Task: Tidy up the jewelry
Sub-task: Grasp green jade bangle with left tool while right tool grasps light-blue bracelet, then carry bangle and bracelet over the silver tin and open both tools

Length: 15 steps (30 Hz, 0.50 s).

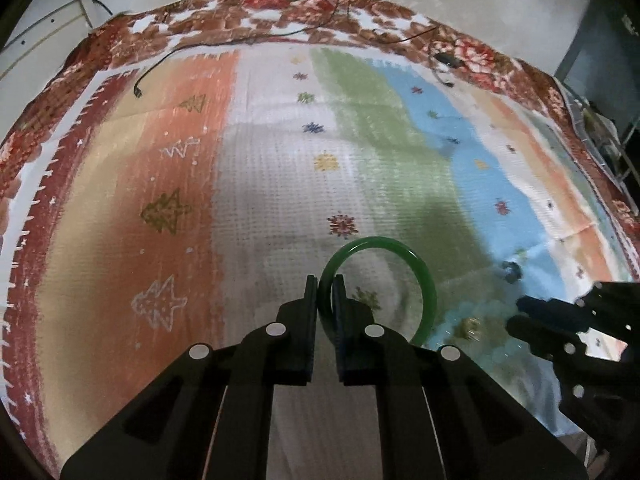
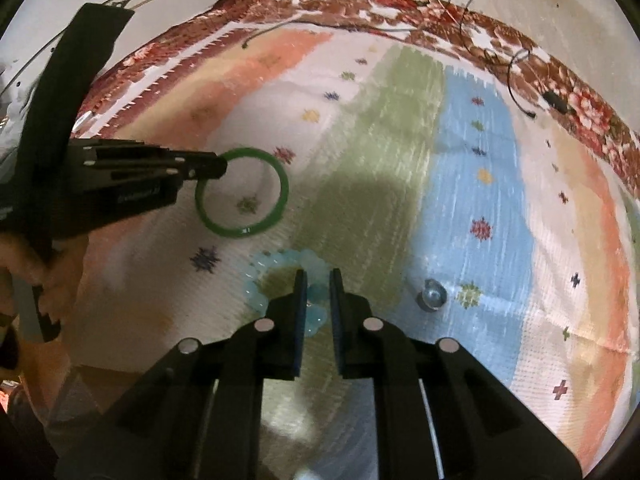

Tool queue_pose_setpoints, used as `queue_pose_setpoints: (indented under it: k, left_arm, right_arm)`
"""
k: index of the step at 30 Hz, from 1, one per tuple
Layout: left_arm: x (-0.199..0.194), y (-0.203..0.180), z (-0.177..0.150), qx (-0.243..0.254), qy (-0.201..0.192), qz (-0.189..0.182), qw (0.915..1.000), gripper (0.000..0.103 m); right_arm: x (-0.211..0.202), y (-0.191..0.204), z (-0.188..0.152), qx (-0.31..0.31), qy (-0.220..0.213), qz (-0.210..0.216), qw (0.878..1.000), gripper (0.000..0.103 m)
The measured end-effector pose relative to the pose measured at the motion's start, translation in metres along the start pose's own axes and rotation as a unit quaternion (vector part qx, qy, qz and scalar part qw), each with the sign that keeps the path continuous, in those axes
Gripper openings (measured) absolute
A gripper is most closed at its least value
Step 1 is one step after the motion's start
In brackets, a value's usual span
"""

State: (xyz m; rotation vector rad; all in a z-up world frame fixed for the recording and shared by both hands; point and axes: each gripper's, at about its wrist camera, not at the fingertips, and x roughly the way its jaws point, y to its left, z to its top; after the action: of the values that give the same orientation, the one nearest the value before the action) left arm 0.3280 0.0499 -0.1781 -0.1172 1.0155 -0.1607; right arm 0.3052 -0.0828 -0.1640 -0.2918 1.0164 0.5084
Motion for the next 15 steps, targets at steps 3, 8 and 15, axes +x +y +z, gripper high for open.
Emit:
queue_pose_setpoints:
  k: [3,8,15]
  left_arm:
    - [-0.013,-0.001,-0.002,0.003,-0.007,-0.001,1.0,0.006]
    - [-0.032,-0.002,-0.003,0.006,-0.013,0.005,0.9999,0.006]
    - [-0.064,-0.006,-0.006,0.016,-0.025,0.005,0.9996,0.007]
  right_arm:
    - [-0.009,0.008,0.003,-0.005,-0.005,0.0,1.0,0.012]
    - [-0.024,0.018,0.006,-0.008,-0.011,-0.01,1.0,0.012]
    - [-0.049,0.028,0.006,-0.008,-0.021,-0.015,1.0,0.012]
